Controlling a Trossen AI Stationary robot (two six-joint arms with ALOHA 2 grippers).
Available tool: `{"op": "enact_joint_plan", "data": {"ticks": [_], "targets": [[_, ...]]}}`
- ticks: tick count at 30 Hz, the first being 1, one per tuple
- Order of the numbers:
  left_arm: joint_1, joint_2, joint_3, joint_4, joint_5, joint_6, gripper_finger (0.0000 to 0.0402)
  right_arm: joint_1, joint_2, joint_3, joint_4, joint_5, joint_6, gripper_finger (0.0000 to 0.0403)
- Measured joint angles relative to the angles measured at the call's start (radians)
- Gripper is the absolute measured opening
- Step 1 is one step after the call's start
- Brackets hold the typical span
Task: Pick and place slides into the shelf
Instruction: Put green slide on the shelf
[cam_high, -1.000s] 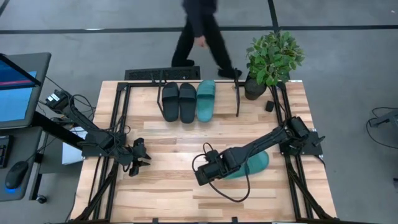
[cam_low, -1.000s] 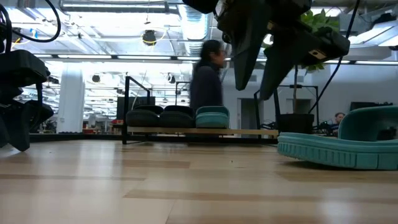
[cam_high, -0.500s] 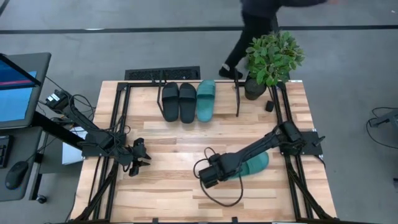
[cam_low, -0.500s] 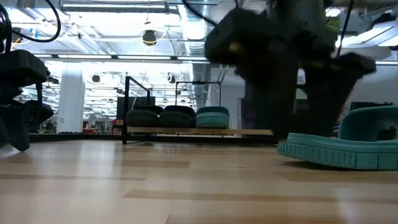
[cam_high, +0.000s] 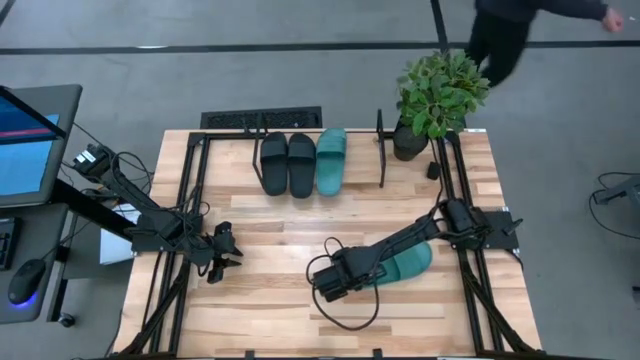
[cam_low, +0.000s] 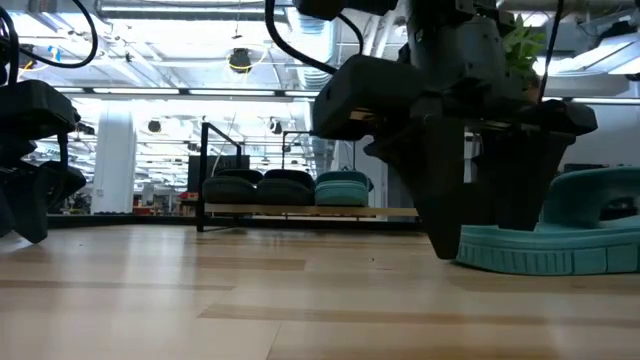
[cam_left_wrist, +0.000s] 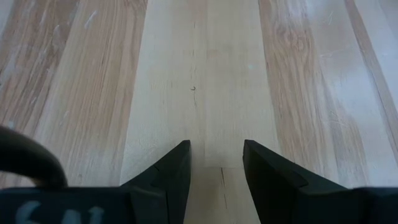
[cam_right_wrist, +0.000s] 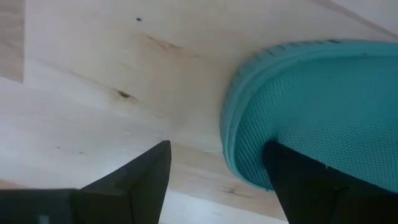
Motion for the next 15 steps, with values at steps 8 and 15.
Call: {"op": "enact_joint_plan", "data": {"ticks": [8, 15], "targets": [[0.0, 0.0, 0.0, 0.0, 0.0, 0.0, 0.0135, -0.036, 0.004, 0.0, -0.032, -0.003, 0.012, 0.0193], [0.0, 0.0, 0.0, 0.0, 0.001, 0.0, 0.0135, -0.064, 0.013, -0.003, -0.029, -0.103, 0.035, 0.0052]]}}
